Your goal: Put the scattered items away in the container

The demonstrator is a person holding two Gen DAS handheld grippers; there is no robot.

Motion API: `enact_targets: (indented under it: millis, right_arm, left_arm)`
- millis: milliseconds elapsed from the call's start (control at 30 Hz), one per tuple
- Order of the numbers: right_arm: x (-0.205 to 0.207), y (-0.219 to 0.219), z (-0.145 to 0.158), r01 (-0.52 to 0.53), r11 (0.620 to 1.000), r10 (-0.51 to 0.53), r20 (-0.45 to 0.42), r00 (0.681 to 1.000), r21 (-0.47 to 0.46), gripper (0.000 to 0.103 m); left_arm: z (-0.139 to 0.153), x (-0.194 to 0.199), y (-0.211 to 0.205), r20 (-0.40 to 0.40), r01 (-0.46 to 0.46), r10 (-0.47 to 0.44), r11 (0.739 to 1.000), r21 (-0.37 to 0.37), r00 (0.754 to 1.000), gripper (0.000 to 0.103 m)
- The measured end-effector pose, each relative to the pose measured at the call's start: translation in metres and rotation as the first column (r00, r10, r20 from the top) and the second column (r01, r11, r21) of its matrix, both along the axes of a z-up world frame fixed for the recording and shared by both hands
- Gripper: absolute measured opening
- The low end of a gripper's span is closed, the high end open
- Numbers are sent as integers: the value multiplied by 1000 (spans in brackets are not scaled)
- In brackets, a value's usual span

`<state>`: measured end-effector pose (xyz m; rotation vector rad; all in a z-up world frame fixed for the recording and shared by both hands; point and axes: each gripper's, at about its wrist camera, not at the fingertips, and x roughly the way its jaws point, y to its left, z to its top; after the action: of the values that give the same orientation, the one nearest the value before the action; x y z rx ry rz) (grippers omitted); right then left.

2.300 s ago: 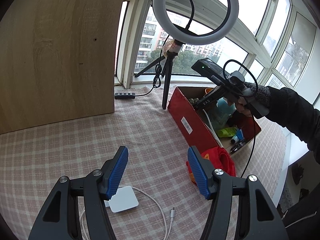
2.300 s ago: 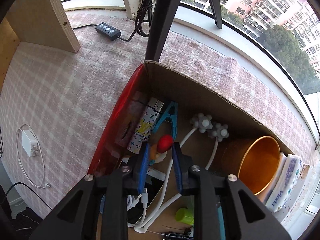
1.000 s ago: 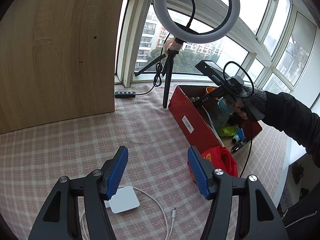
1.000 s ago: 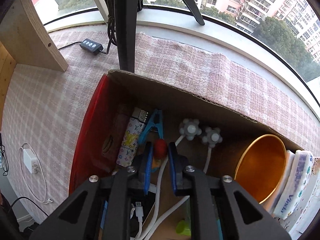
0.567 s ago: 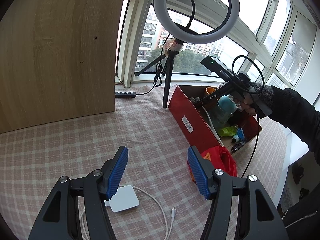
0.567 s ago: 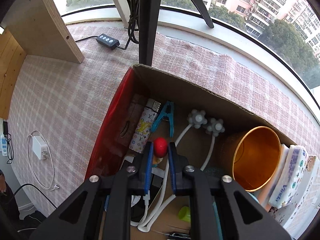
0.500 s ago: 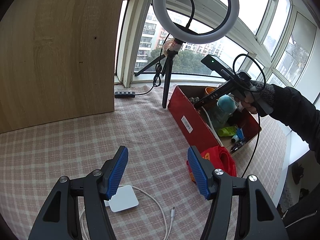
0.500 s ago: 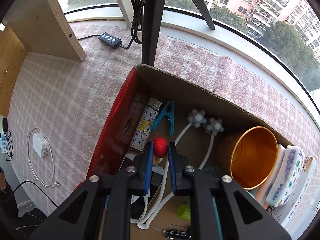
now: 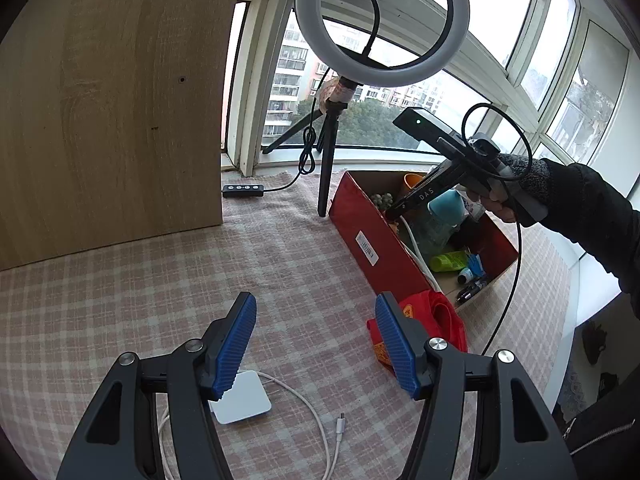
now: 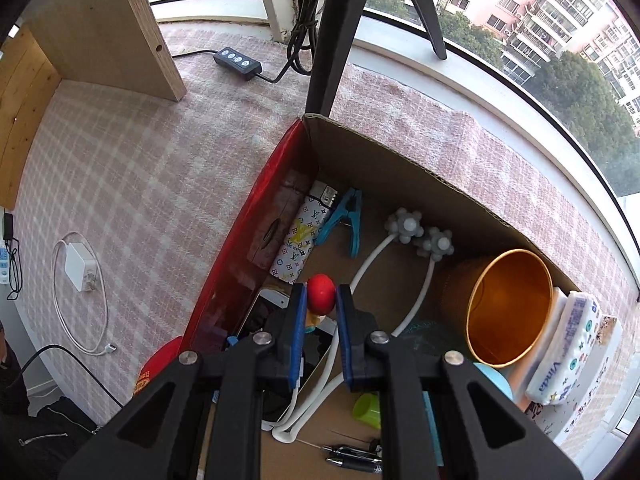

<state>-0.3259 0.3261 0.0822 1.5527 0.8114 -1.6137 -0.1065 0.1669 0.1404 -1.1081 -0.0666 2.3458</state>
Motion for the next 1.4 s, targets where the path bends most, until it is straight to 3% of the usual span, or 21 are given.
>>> enact_targets:
  millis: [233, 500, 667, 833, 1133, 1400]
  right_arm:
    - [-6, -12, -22, -19, 999, 19, 11, 1000, 47, 15]
    - [-13, -19, -23, -32, 999, 32, -3, 999, 31, 17]
    - [-19, -11, -11, -4, 1000, 4, -20, 1000, -10, 25]
    - [-27, 5, -2, 55, 997, -54, 14, 998, -60, 24]
    - [-16, 11, -15, 118, 987, -106, 108, 988, -112, 17]
    - [-11, 2, -28, 116, 989, -111, 60, 992, -93, 17]
  left_arm:
    - [-1, -1, -5, 4, -16, 16, 1000, -4, 1000, 60]
    - [-3, -2, -1, 4, -5, 5, 1000, -8, 1000, 60]
    - [-4, -1, -2, 4, -5, 5, 1000, -9, 1000, 60]
    - [-5, -1, -2, 7, -6, 6, 1000, -6, 1000, 60]
    - [-4, 0, 2, 4, 2, -2, 1000, -7, 1000, 60]
    - [-6, -1, 2, 9, 3, -3, 1000, -5, 1000, 60]
